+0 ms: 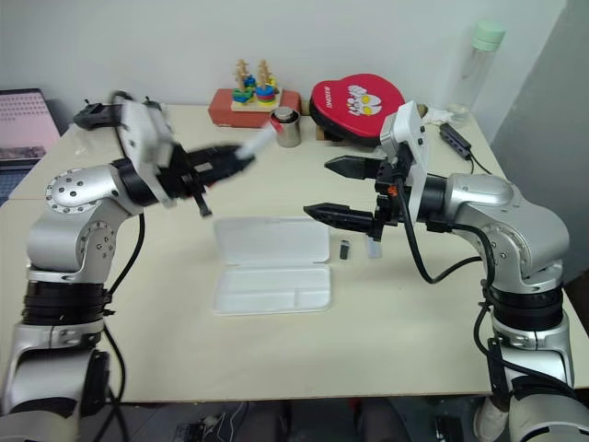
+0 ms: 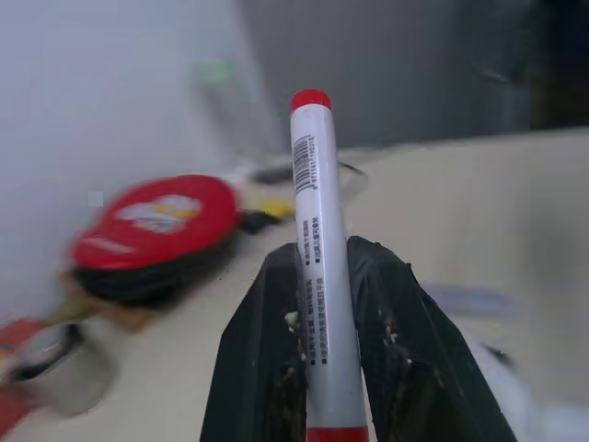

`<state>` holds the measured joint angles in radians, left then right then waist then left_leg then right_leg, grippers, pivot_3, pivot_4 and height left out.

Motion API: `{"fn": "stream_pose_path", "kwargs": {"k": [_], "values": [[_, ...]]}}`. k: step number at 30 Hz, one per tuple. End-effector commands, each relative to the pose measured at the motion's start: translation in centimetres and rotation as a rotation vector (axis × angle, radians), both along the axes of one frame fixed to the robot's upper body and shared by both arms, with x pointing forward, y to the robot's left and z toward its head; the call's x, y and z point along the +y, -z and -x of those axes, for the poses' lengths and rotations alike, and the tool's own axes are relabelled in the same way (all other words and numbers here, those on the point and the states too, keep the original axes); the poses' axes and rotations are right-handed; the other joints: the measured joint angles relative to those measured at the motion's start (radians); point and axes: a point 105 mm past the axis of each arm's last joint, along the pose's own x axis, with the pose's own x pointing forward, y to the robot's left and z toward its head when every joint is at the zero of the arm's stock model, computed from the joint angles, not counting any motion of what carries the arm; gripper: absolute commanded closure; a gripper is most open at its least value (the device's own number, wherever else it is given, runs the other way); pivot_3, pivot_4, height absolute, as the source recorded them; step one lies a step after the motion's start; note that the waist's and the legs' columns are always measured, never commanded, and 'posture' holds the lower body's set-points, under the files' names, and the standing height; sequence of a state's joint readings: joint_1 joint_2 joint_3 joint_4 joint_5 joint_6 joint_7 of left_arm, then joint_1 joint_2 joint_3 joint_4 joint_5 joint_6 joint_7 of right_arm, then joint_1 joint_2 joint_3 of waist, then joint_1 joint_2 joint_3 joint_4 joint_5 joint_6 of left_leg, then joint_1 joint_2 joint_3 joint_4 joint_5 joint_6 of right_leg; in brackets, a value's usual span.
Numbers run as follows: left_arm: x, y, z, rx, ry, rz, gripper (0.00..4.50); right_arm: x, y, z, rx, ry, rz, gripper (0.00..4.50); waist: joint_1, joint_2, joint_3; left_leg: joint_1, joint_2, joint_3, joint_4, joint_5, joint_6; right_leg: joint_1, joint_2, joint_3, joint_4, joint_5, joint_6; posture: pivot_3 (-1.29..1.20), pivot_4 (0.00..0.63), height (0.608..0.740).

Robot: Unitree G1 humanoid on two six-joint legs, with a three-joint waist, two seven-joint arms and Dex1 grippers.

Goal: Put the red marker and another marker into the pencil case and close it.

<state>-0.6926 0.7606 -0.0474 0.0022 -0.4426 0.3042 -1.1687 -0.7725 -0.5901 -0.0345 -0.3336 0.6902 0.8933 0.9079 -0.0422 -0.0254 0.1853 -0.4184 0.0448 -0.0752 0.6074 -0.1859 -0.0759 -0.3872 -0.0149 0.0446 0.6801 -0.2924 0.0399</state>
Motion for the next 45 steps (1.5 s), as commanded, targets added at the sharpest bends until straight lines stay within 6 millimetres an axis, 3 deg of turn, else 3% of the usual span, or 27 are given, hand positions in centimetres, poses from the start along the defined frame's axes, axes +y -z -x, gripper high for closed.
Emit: {"fn": "stream_pose_path", "kwargs": {"k": [1, 4, 7, 18, 20, 22, 27, 31, 34, 37, 41, 45], "values": [[-0.4, 2.5, 1.9, 0.067, 0.114, -0.216, 4.08, -0.7, -0.8, 0.5, -0.055, 0.02, 0.004, 0.0, -0.007, 0.0, 0.0, 0.0, 0.001, 0.0, 0.0, 0.0, 0.0, 0.0, 0.001, 0.0, 0.0, 0.0, 0.0, 0.0, 0.15, 0.74], [0.5, 5.1, 1.4, 0.093, 0.087, -0.363, 4.08, -1.2, -0.1, 0.4, -0.051, 0.056, 0.03, 0.0, -0.013, 0.0, 0.0, 0.001, 0.003, 0.0, 0.0, 0.0, 0.0, -0.001, 0.004, 0.001, 0.001, -0.003, 0.003, 0.0, 0.15, 0.74], [1.2, 7.0, 0.7, 0.119, 0.061, -0.403, 4.08, -1.2, 0.6, 0.6, -0.041, 0.073, 0.042, 0.0, -0.011, 0.0, 0.0, 0.001, 0.003, 0.0, 0.001, 0.001, 0.001, 0.0, 0.004, 0.002, 0.001, -0.003, 0.004, 0.0, 0.15, 0.74], [0.9, 9.6, 0.5, 0.16, 0.066, -0.443, 4.08, -1.2, 3.5, 1.2, 0.025, 0.087, 0.103, 0.0, 0.001, 0.0, 0.0, -0.001, 0.003, 0.0, 0.001, 0.001, 0.001, -0.001, 0.004, 0.002, 0.0, -0.003, 0.004, 0.0, 0.15, 0.74], [1.3, 10.0, 0.0, 0.151, 0.038, -0.471, 3.38, -1.2, 3.6, 1.2, 0.027, 0.087, 0.104, 0.0, 0.001, 0.0, 0.0, -0.001, 0.003, 0.0, 0.001, 0.001, 0.001, -0.001, 0.004, 0.002, 0.0, -0.003, 0.004, 0.0, 0.15, 0.74], [1.4, 10.2, -0.1, 0.154, 0.029, -0.471, 3.16, -1.2, 3.5, 1.2, 0.027, 0.086, 0.103, 0.0, 0.001, 0.0, 0.0, -0.001, 0.003, 0.0, 0.001, 0.001, 0.001, -0.001, 0.004, 0.002, 0.0, -0.003, 0.004, 0.0, 0.15, 0.74], [0.9, 10.2, 0.1, 0.155, 0.033, -0.459, 2.04, -1.3, 3.6, 1.1, 0.028, 0.089, 0.101, 0.0, 0.003, 0.0, 0.0, -0.001, 0.003, 0.0, 0.001, 0.001, 0.001, -0.001, 0.004, 0.002, 0.0, -0.003, 0.004, 0.0, 0.15, 0.74], [-1.0, 8.5, 0.6, 0.146, 0.064, -0.331, 1.2, -1.6, 4.4, 0.3, 0.064, 0.143, 0.112, 0.0, 0.005, 0.0, 0.0, -0.001, 0.003, 0.0, 0.001, 0.001, 0.001, -0.001, 0.004, 0.002, 0.0, -0.003, 0.004, 0.0, 0.15, 0.74], [-3.8, 5.2, 1.3, 0.135, 0.107, -0.079, 0.68, -2.8, 6.6, -2.5, 0.118, 0.336, 0.156, 0.0, 0.01, 0.0, 0.0, -0.001, 0.003, 0.0, 0.001, 0.001, 0.001, -0.001, 0.004, 0.002, 0.0, -0.003, 0.004, 0.0, 0.15, 0.74], [-5.1, 3.2, 1.6, 0.117, 0.104, 0.054, 0.1, -4.3, 9.1, -4.7, 0.185, 0.536, 0.208, 0.0, 0.011, 0.0, 0.0, -0.001, 0.003, -0.001, 0.002, 0.001, 0.001, 0.0, 0.004, 0.001, 0.0, -0.003, 0.005, 0.0, 0.15, 0.74], [-5.4, 2.0, 0.6, 0.069, 0.017, 0.151, 0.02, -6.2, 12.3, -7.4, 0.26, 0.812, 0.231, 0.0, 0.008, 0.0, 0.0, 0.0, 0.003, -0.001, 0.002, 0.001, 0.001, 0.0, 0.004, 0.002, 0.001, -0.003, 0.005, 0.0, 0.15, 0.74], [-5.5, 1.5, 0.1, 0.056, -0.028, 0.197, 0.02, -6.8, 14.4, -8.5, 0.299, 0.94, 0.213, 0.0, 0.008, 0.0, 0.0, 0.0, 0.003, -0.001, 0.002, 0.001, 0.001, 0.0, 0.004, 0.002, 0.001, 0.0, 0.0, 0.0, 0.15, 0.74]]}}
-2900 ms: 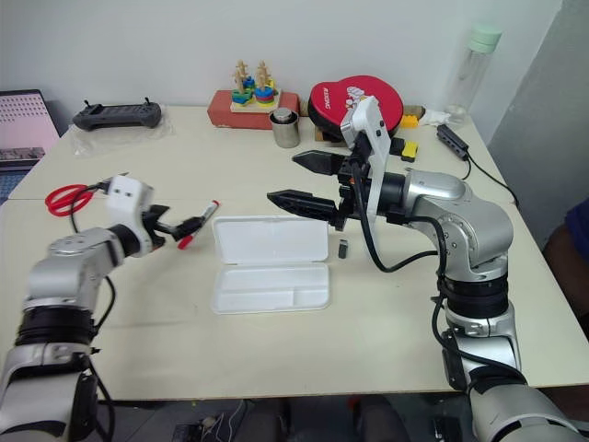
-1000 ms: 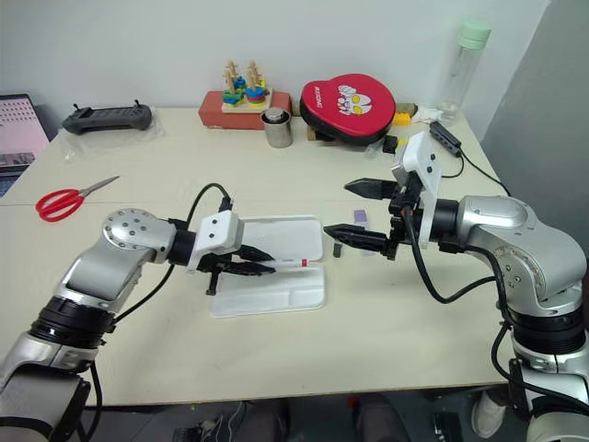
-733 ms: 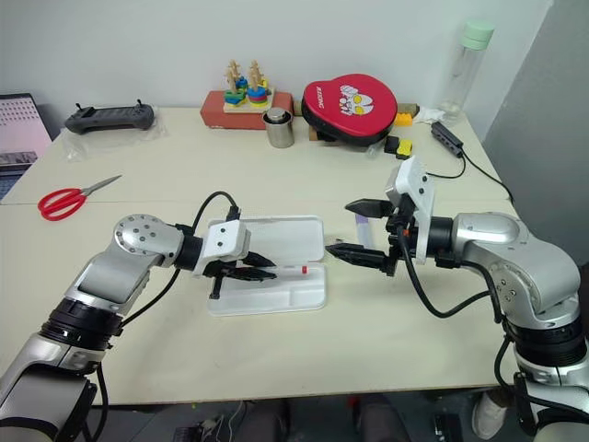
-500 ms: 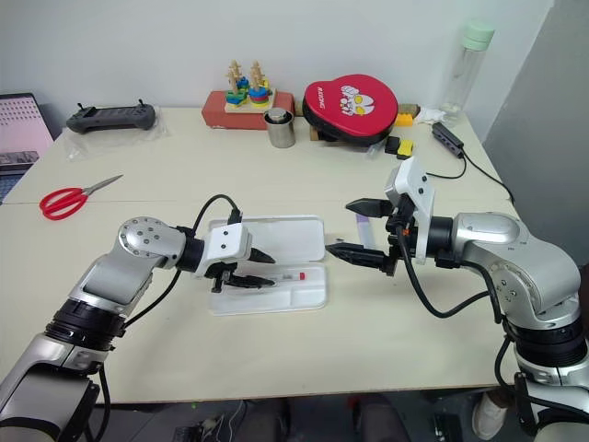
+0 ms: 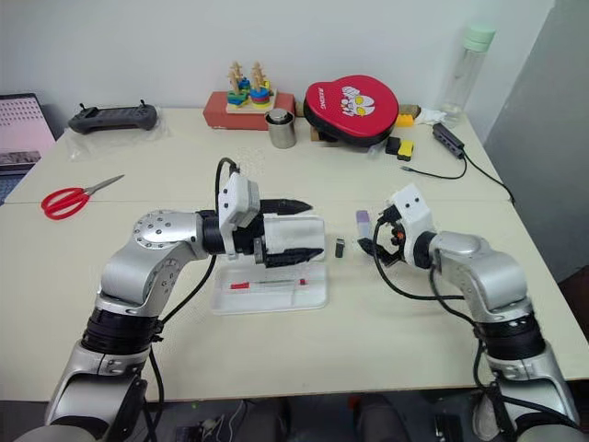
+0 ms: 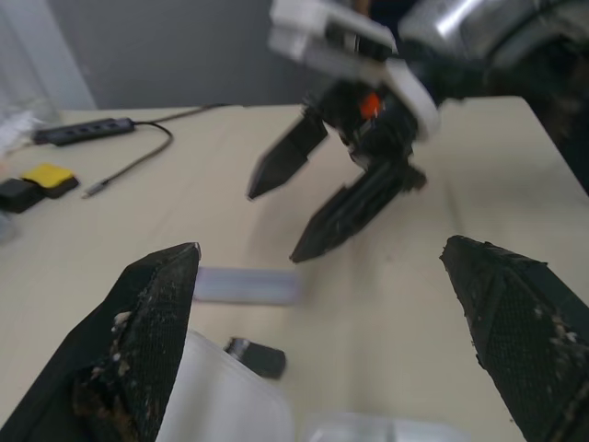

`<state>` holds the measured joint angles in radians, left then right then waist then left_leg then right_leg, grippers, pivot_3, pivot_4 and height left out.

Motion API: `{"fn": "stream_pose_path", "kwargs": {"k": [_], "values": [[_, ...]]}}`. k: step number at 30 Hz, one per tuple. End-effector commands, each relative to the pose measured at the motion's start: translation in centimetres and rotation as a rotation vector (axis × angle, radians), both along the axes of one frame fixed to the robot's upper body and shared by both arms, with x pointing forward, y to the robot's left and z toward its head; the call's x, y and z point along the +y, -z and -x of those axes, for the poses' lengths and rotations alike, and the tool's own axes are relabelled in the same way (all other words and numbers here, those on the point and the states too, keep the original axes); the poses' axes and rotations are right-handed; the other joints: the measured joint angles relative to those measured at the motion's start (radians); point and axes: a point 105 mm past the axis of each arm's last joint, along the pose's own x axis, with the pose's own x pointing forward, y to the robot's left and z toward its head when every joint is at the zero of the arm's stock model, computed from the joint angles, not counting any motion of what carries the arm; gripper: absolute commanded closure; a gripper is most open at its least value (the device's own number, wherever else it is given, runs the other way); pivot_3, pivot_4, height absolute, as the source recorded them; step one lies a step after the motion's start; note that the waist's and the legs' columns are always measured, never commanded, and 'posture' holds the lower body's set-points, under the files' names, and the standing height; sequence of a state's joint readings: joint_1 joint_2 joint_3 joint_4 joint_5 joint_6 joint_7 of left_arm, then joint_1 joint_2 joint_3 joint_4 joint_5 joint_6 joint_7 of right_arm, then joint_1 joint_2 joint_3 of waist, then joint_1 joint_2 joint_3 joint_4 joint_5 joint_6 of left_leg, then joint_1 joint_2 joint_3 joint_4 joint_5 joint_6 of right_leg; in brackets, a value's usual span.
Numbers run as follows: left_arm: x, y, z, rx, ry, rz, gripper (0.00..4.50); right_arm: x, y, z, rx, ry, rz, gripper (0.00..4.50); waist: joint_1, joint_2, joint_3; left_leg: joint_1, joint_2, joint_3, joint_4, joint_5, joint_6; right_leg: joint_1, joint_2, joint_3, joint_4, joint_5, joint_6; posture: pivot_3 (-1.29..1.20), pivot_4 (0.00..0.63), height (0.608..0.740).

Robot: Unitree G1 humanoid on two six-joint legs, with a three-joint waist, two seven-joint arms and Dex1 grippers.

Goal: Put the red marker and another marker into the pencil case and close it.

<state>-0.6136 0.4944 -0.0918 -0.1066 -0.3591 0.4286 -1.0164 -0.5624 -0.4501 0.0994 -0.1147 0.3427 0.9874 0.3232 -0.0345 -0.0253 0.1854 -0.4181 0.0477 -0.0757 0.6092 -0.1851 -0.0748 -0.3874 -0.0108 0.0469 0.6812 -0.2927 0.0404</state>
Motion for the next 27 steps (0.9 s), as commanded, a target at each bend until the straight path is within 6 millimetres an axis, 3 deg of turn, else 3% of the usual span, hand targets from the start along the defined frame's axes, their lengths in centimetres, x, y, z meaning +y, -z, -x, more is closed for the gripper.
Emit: {"fn": "stream_pose_path", "kwargs": {"k": [1, 5, 12, 18, 26, 27], "values": [[0.1, -2.0, -0.3, -0.061, -0.045, 0.063, 0.02, -0.9, 0.6, -1.1, -0.034, 0.12, -0.009, 0.0, 0.001, 0.0, 0.0, 0.0, 0.0, 0.0, 0.0, 0.0, 0.0, 0.0, 0.0, 0.0, 0.0, 0.0, 0.0, 0.0, 0.15, 0.74], [0.2, -1.9, -0.8, -0.062, -0.079, 0.071, 0.02, -0.1, 1.5, -1.7, -0.012, 0.18, -0.094, 0.0, 0.002, 0.0, 0.0, 0.0, 0.0, 0.0, 0.0, 0.0, 0.0, 0.0, 0.0, 0.0, -0.001, 0.0, 0.0, 0.0, 0.15, 0.74], [0.2, -2.1, -0.9, -0.065, -0.089, 0.08, 0.02, 0.9, 2.9, -2.1, 0.01, 0.195, -0.046, 0.0, 0.001, 0.0, 0.0, 0.0, 0.0, 0.0, 0.0, 0.0, 0.0, 0.001, 0.0, 0.0, 0.0, 0.001, 0.0, 0.0, 0.15, 0.74], [0.3, -2.3, -1.0, -0.073, -0.097, 0.086, 0.0, 0.5, 3.3, -2.3, -0.01, 0.225, 0.011, 1.61, 0.001, 0.0, 0.0, 0.001, 0.0, 0.0, 0.0, 0.0, 0.0, 0.001, 0.0, 0.0, 0.0, 0.001, 0.0, 0.0, 0.15, 0.74], [0.1, -2.0, -1.1, -0.07, -0.101, 0.077, 0.0, -0.1, 2.8, -2.5, -0.037, 0.244, 0.011, 3.38, 0.003, 0.0, 0.0, 0.001, 0.0, 0.0, 0.0, 0.0, 0.0, 0.001, 0.0, 0.0, 0.0, 0.001, 0.0, 0.0, 0.15, 0.74], [0.1, -2.0, -1.1, -0.069, -0.103, 0.077, 0.0, -0.2, 2.7, -2.5, -0.044, 0.249, 0.007, 3.43, 0.003, 0.0, 0.0, 0.001, 0.0, 0.0, 0.0, 0.0, 0.0, 0.001, 0.0, 0.0, 0.0, 0.001, 0.001, 0.0, 0.15, 0.74]]}}
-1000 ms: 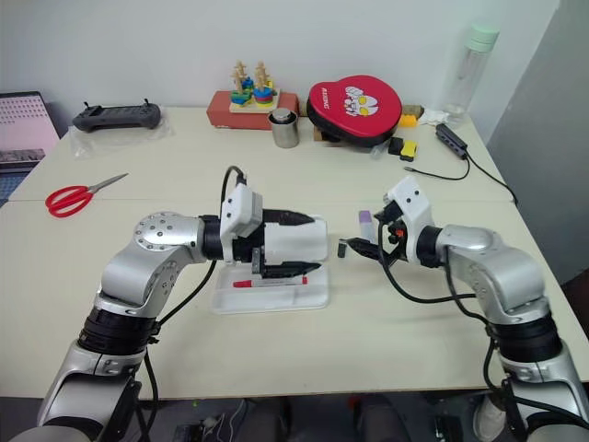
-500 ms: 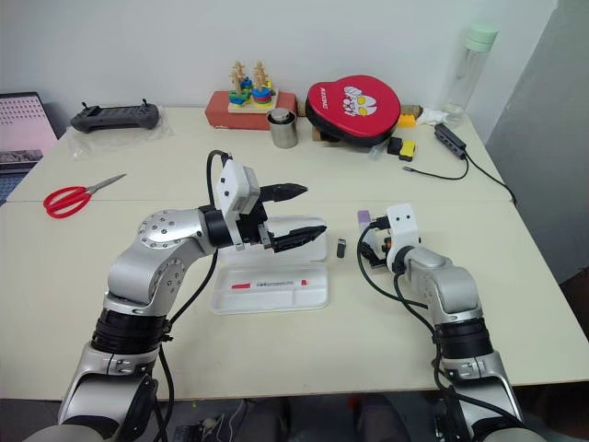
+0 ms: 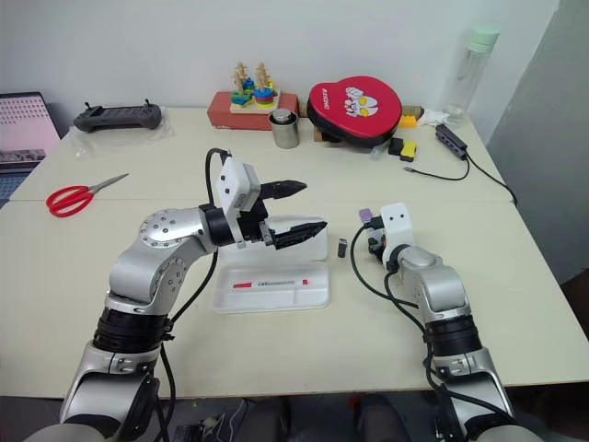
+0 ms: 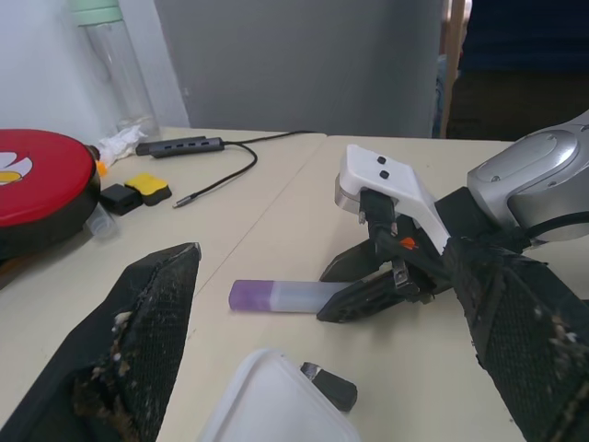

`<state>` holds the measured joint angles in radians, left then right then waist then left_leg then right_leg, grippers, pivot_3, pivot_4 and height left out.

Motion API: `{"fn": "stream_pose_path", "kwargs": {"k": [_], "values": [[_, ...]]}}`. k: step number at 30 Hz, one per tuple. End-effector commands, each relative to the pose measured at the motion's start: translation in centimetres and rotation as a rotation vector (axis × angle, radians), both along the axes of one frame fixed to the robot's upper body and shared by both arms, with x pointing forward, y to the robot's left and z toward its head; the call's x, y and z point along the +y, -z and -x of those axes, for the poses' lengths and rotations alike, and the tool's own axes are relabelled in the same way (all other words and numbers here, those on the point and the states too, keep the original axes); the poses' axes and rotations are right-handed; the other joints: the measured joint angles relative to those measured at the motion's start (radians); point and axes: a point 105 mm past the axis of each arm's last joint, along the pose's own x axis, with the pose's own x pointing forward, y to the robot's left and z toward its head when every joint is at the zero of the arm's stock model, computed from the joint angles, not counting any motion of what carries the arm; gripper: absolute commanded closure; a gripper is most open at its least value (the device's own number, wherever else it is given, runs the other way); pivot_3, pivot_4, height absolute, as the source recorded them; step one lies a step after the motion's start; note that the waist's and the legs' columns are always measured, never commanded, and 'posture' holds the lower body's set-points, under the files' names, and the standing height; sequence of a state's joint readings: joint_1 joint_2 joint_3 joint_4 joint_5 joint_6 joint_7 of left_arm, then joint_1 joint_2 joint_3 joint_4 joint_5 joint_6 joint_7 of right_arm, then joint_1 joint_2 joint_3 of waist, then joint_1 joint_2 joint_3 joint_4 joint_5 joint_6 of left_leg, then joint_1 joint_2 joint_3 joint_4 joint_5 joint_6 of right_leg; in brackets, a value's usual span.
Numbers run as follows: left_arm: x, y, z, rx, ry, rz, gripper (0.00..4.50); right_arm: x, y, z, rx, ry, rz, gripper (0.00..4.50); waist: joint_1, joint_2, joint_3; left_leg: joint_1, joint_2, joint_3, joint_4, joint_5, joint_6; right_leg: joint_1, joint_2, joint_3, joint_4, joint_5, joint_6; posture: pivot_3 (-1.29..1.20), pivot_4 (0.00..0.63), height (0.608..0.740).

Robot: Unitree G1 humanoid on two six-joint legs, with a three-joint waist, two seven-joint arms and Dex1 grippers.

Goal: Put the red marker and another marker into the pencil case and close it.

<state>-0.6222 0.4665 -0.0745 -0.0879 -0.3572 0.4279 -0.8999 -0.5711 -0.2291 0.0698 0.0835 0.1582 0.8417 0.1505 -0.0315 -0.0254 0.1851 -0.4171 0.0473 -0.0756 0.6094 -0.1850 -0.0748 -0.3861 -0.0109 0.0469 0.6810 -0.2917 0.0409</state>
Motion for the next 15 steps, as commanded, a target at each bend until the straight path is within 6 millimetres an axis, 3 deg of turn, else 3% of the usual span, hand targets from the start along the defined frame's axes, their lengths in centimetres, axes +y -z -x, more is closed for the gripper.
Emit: {"fn": "stream_pose_path", "kwargs": {"k": [1, 4, 8, 12, 15], "values": [[-0.2, -1.4, 0.3, -0.055, 0.01, 0.014, 0.0, -1.2, -0.7, -0.3, -0.04, 0.046, 0.011, 3.42, 0.0, 0.0, 0.0, 0.0, 0.0, 0.0, 0.0, 0.0, 0.0, 0.0, 0.0, 0.0, 0.0, 0.0, 0.0, 0.0, 0.15, 0.74], [1.0, -1.3, 0.4, -0.032, 0.004, 0.008, 0.0, -0.6, -3.4, -0.7, -0.17, -0.02, 0.003, 3.43, 0.0, 0.0, 0.0, 0.0, 0.0, 0.0, 0.0, 0.0, 0.0, 0.0, 0.0, 0.0, 0.0, 0.0, 0.0, 0.0, 0.15, 0.74], [4.6, -1.0, 1.6, 0.011, -0.006, -0.033, 0.0, 1.1, -7.9, -0.2, -0.35, -0.183, -0.052, 3.43, -0.016, 0.0, 0.0, 0.0, 0.0, 0.0, -0.001, 0.0, 0.0, -0.001, 0.0, 0.0, 0.0, 0.0, 0.0, 0.0, 0.15, 0.74], [10.0, 0.4, 3.5, 0.081, -0.054, -0.158, 0.0, 4.8, -11.4, 3.2, -0.411, -0.531, -0.152, 3.43, -0.036, 0.001, 0.001, 0.0, 0.001, 0.0, -0.004, 0.0, 0.0, -0.002, 0.0, 0.0, 0.0, -0.001, -0.002, 0.0, 0.15, 0.74], [13.7, 1.5, 4.3, 0.14, -0.135, -0.255, 0.0, 7.7, -10.9, 6.9, -0.307, -0.831, -0.11, 3.43, -0.03, 0.001, 0.001, 0.0, 0.001, 0.0, -0.005, 0.0, 0.0, -0.002, 0.0, -0.001, 0.0, -0.002, -0.003, 0.0, 0.15, 0.74]]}}
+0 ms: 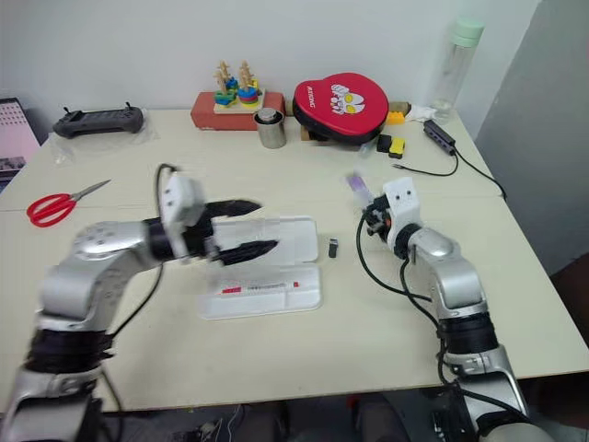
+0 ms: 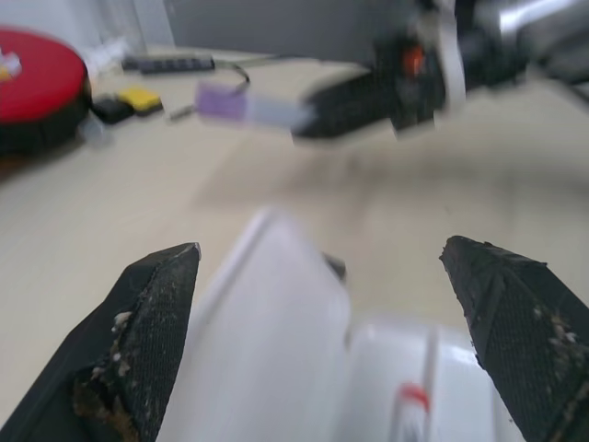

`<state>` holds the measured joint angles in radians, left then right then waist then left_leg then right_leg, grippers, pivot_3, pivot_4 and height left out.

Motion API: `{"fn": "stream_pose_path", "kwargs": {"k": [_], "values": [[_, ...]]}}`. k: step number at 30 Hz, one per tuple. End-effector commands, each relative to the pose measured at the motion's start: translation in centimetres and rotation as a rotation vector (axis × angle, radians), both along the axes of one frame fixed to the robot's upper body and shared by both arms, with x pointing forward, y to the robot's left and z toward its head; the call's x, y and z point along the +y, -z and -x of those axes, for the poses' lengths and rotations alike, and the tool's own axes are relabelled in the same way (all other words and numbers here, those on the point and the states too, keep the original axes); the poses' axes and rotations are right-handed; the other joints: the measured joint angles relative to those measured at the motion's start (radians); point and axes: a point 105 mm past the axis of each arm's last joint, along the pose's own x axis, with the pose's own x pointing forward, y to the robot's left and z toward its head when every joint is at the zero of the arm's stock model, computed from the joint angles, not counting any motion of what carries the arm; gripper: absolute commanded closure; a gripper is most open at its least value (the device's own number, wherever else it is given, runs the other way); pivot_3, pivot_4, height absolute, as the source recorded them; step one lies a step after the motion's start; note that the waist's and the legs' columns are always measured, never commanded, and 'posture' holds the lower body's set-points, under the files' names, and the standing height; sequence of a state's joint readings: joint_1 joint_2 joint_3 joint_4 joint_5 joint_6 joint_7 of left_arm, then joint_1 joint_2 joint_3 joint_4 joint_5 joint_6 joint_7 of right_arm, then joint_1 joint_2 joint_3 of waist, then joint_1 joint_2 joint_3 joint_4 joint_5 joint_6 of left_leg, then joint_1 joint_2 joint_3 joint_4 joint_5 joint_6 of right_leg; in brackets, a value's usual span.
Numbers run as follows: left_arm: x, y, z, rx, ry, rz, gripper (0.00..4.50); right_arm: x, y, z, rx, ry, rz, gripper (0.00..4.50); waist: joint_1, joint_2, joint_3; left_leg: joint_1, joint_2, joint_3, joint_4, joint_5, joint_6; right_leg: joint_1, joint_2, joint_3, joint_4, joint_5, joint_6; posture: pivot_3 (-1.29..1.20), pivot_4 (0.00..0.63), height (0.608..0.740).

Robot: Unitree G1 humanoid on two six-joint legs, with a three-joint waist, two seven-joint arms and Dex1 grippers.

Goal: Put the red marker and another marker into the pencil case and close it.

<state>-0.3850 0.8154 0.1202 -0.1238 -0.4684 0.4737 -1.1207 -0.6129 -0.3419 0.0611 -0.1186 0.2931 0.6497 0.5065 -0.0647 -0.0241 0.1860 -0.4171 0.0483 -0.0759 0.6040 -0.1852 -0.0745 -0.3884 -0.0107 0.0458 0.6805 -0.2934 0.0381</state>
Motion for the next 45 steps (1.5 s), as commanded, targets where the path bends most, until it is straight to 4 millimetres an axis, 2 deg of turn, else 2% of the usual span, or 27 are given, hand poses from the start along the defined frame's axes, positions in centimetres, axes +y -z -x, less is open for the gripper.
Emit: {"fn": "stream_pose_path", "kwargs": {"k": [1, 4, 7, 11, 15, 19, 23, 27, 34, 38, 39, 41, 45], "values": [[4.4, 0.0, 1.6, 0.019, -0.066, -0.125, 0.0, 4.8, -0.9, 5.5, 0.018, -0.427, 0.133, 3.43, 0.006, 0.0, 0.0, 0.0, 0.0, 0.0, 0.0, 0.0, 0.0, 0.0, 0.0, 0.0, 0.0, 0.0, 0.0, 0.0, 0.15, 0.74], [6.2, 0.9, 2.6, 0.056, -0.102, -0.18, 0.0, 7.8, 0.2, 7.6, 0.065, -0.585, 0.256, 3.43, 0.008, 0.0, 0.0, 0.0, 0.0, 0.0, 0.0, 0.0, 0.0, 0.0, -0.001, 0.0, -0.001, 0.0, 0.0, 0.0, 0.15, 0.74], [6.8, 0.8, 3.6, 0.063, -0.114, -0.174, 0.0, 9.8, 1.8, 9.0, 0.09, -0.683, 0.366, 3.43, 0.012, 0.0, 0.0, 0.0, 0.0, 0.0, 0.0, 0.0, 0.0, -0.001, -0.001, -0.001, 0.0, -0.002, -0.001, 0.0, 0.15, 0.74], [7.0, 1.1, 4.6, 0.097, -0.128, -0.161, 0.0, 11.1, 4.3, 7.6, 0.142, -0.655, 0.45, 3.43, 0.017, -0.002, -0.001, 0.0, 0.0, 0.0, 0.001, 0.0, 0.0, 0.0, -0.001, -0.001, 0.0, -0.004, 0.003, 0.0, 0.15, 0.74], [6.8, 0.7, 5.3, 0.105, -0.132, -0.142, 0.0, 11.5, 6.0, 6.7, 0.167, -0.642, 0.513, 3.43, 0.023, -0.002, -0.001, 0.0, 0.0, 0.0, 0.002, 0.0, 0.0, -0.001, -0.001, -0.001, 0.0, -0.003, 0.003, 0.0, 0.15, 0.74], [6.3, 0.2, 5.7, 0.098, -0.13, -0.118, 0.0, 11.7, 7.4, 7.1, 0.175, -0.674, 0.562, 3.43, 0.027, -0.002, -0.001, 0.0, 0.0, 0.0, 0.001, 0.0, 0.0, -0.001, -0.001, -0.001, 0.0, -0.003, 0.003, 0.0, 0.15, 0.74], [6.1, 0.0, 5.9, 0.102, -0.129, -0.11, 0.0, 11.9, 8.1, 7.6, 0.174, -0.705, 0.577, 3.43, 0.026, -0.002, -0.001, 0.0, 0.001, 0.0, 0.001, 0.0, 0.0, -0.001, -0.001, -0.001, 0.0, -0.003, 0.003, 0.0, 0.15, 0.74], [6.2, 0.1, 5.9, 0.111, -0.131, -0.115, 0.0, 12.6, 7.7, 8.0, 0.155, -0.736, 0.567, 3.43, 0.026, -0.002, -0.001, 0.0, 0.001, 0.0, 0.001, 0.0, 0.0, -0.001, -0.001, -0.001, 0.0, -0.003, 0.003, 0.0, 0.15, 0.74], [5.9, 0.0, 5.7, 0.116, -0.127, -0.114, 0.0, 13.6, 8.1, 8.0, 0.154, -0.75, 0.576, 3.43, 0.025, -0.002, -0.001, 0.001, 0.001, 0.0, 0.001, 0.0, 0.0, -0.001, -0.001, -0.001, 0.0, -0.003, 0.003, 0.0, 0.15, 0.74], [5.8, 0.1, 5.7, 0.118, -0.127, -0.114, 0.0, 13.7, 7.7, 7.8, 0.138, -0.751, 0.564, 3.43, 0.026, -0.002, -0.001, 0.0, 0.001, 0.0, 0.001, 0.0, 0.0, -0.001, -0.001, -0.001, 0.0, -0.003, 0.003, 0.0, 0.15, 0.74], [5.8, 0.1, 5.7, 0.118, -0.126, -0.114, 0.0, 13.7, 7.6, 7.7, 0.132, -0.746, 0.557, 2.71, 0.026, -0.002, -0.001, 0.0, 0.001, 0.0, 0.001, 0.0, 0.0, -0.001, -0.001, -0.001, 0.0, -0.003, 0.003, 0.0, 0.15, 0.74], [5.7, 0.2, 5.6, 0.119, -0.125, -0.114, 0.0, 13.8, 7.1, 7.4, 0.112, -0.737, 0.547, 2.28, 0.026, -0.002, -0.001, 0.0, 0.001, 0.0, 0.001, 0.0, 0.0, -0.001, -0.001, -0.001, 0.0, -0.003, 0.003, 0.0, 0.15, 0.74], [5.5, 0.1, 5.5, 0.118, -0.119, -0.11, 0.0, 13.8, 5.8, 6.9, 0.08, -0.721, 0.517, 1.12, 0.026, -0.002, -0.001, 0.0, 0.001, 0.0, 0.001, 0.0, 0.0, -0.001, -0.001, -0.001, 0.0, -0.003, 0.003, 0.0, 0.15, 0.74]]}}
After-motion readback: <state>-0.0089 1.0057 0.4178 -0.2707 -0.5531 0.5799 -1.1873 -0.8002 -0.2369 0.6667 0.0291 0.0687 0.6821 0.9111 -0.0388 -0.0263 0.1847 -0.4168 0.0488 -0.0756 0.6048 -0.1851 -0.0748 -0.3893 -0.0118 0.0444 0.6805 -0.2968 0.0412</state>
